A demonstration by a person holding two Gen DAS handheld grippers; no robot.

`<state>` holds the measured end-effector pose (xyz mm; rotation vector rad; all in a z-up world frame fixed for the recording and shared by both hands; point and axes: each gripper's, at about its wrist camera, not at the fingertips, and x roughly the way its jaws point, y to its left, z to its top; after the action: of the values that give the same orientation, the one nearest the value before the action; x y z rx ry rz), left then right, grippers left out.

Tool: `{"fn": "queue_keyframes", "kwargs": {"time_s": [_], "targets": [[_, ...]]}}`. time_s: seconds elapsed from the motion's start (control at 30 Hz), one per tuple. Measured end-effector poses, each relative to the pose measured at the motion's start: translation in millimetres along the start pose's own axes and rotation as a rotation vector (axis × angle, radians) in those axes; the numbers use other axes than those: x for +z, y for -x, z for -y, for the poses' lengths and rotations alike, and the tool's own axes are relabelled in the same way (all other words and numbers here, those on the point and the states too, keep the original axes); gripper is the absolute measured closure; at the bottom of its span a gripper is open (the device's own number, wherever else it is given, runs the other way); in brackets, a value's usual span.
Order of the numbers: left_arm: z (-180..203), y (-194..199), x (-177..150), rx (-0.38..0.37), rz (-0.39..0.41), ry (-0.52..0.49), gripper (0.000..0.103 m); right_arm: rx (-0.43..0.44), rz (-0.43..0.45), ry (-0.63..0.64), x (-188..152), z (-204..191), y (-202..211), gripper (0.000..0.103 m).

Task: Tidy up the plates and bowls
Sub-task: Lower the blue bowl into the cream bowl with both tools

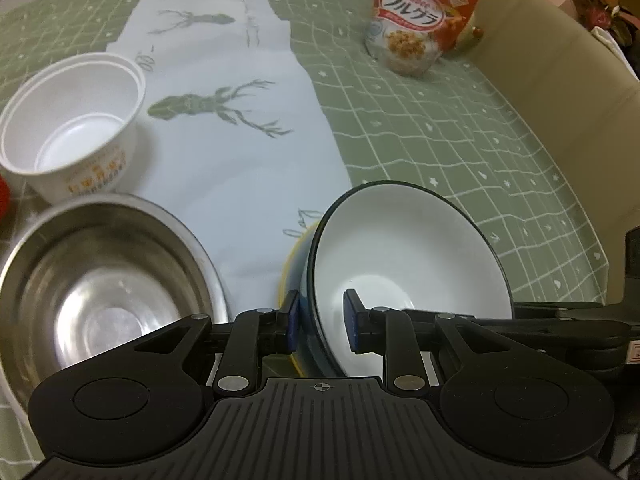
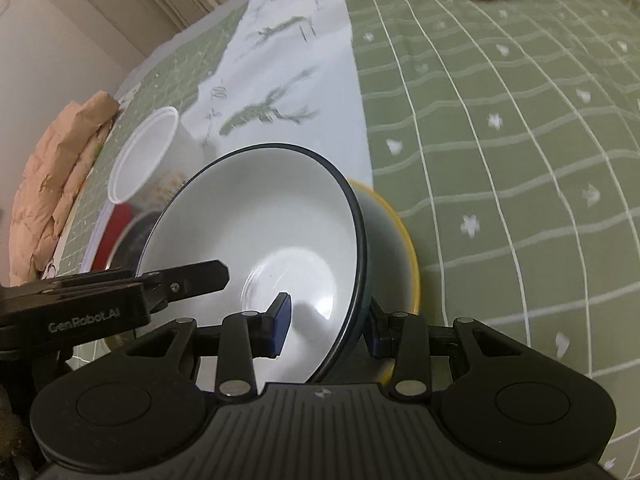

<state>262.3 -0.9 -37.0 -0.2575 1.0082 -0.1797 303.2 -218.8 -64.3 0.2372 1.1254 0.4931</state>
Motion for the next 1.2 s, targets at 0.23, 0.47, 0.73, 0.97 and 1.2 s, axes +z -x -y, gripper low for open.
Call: {"fn": "queue_keyframes", "kwargs": {"time_s": [0.23, 0.47, 0.73, 0.97, 1.2], "targets": [[3.3, 5.4, -1.9, 0.010, -0.003, -0.006, 0.078, 0.000, 0.050, 0.023, -8.1, 0.4, 7.7, 0.066], [-1.0, 19.4, 1.0, 0.030, 0.036, 0.006, 0.081, -0.014, 0.091, 0.029, -7.8, 6.6, 20.5, 0.064], [9.2, 14.2, 1.4, 0.117, 0.057, -0.071, 0.081, -0.147, 0.284, 0.170, -15.0, -7.6, 46.7, 0.063], [11.8, -6.5, 1.0, 0.168, 0.035, -0.105, 0.077, -0.156, 0.241, 0.110, -14.9, 11.1, 24.8, 0.062], [2.6, -37.9, 7.9, 0.105, -0.014, -0.019, 0.073, 0.025, 0.116, -0.075, -13.1, 36.1, -12.6, 0.062]]}}
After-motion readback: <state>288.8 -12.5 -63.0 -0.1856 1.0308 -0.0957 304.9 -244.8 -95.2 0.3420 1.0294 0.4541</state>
